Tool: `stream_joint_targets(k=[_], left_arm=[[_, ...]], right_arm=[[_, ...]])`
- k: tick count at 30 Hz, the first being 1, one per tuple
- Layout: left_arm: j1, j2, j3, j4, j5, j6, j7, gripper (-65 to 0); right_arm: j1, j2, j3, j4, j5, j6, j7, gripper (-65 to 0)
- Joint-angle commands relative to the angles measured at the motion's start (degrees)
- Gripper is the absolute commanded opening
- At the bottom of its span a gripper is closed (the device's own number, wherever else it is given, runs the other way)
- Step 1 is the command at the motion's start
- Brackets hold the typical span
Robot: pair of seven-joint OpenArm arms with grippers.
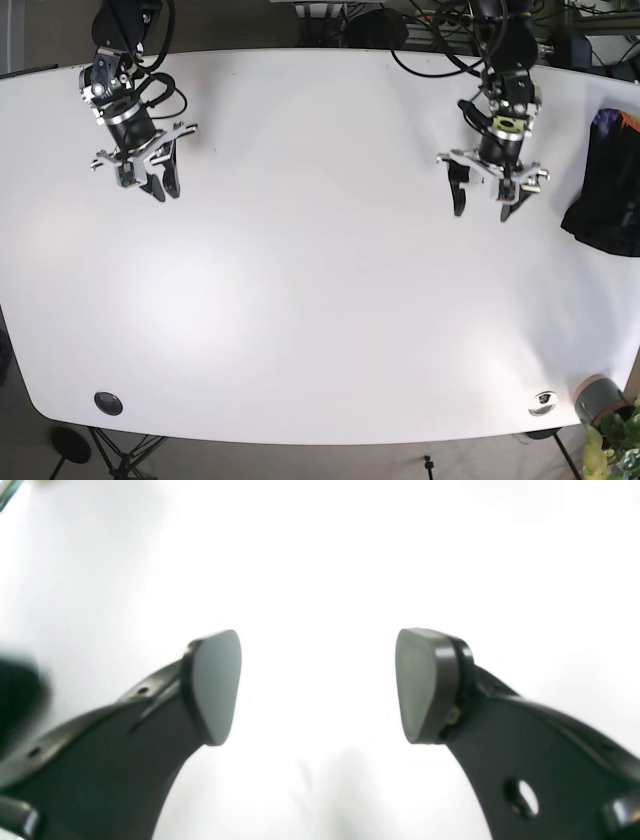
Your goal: Fold the T-shirt properly
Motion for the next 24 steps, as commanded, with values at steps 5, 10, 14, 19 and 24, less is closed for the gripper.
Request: stream_joint_targets(k=[5, 10, 14, 19, 24], left_arm=[[9.27, 0.83, 2.32, 7.83, 0.01, -0.63, -3.2, -21.7], [19.73, 0.83, 3.82, 13.98, 0.01, -0.63, -2.76, -21.7], [28.0, 0.83, 3.91, 18.11, 0.01, -0.63, -1.53, -21.7], [37.84, 0.65, 3.82, 21.63, -0.07, -0.72, -0.65, -21.7], [44.79, 0.83, 3.99, 22.24, -0.16, -0.72, -0.91, -21.8]], right_arm=[[-8.19, 2.16, 0.78, 4.35, 7.39, -0.78, 1.85, -52.8], [-16.01, 1.9, 2.19, 8.21, 10.12, -0.43, 1.85, -52.8], [-21.55, 1.81, 3.07, 9.09, 13.81, -0.34, 1.76, -52.8], [-28.67, 1.9, 3.07, 9.71, 17.85, -0.25, 1.67, -52.8], [-34.56, 1.98, 3.24, 9.71, 19.79, -0.25, 1.67, -52.8]])
